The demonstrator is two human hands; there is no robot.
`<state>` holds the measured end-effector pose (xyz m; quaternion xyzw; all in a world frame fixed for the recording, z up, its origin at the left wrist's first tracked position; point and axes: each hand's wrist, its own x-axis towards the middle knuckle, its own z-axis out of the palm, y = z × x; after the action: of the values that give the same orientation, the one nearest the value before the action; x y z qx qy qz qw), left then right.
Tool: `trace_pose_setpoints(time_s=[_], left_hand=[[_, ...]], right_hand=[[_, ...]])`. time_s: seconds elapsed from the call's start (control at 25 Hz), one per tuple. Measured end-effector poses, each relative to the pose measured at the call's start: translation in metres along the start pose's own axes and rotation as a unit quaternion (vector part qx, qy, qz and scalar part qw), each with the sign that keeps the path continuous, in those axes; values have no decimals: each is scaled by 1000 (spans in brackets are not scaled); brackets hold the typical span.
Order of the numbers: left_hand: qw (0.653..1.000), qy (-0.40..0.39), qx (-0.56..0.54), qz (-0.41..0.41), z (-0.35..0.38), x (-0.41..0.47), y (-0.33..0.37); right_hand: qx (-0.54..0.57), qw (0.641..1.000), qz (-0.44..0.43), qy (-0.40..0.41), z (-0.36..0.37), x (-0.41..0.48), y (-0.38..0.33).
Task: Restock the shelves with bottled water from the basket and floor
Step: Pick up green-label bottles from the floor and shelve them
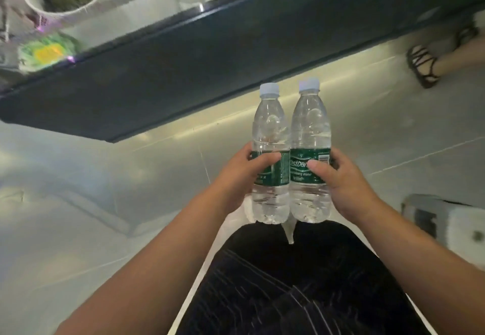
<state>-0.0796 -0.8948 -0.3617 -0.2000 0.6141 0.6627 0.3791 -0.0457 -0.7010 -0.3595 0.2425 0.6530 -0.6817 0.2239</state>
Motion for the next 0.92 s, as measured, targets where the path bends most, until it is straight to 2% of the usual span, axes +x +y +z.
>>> trace_pose_setpoints(time_s=[0.24,0.52,0.72,0.92], left_hand=[[986,-108,129,19,121,-35,31],[951,-197,233,46,323,-64,14],[908,-277,309,57,467,-94,-37],[839,-377,390,43,578,-119,-71]], right_hand=[[67,991,-39,109,-101,-100,-4],[199,950,-74,228,-245,-218,41],[258,900,-70,343,-333,-312,101],[290,839,-72,453,-384,-385,136]])
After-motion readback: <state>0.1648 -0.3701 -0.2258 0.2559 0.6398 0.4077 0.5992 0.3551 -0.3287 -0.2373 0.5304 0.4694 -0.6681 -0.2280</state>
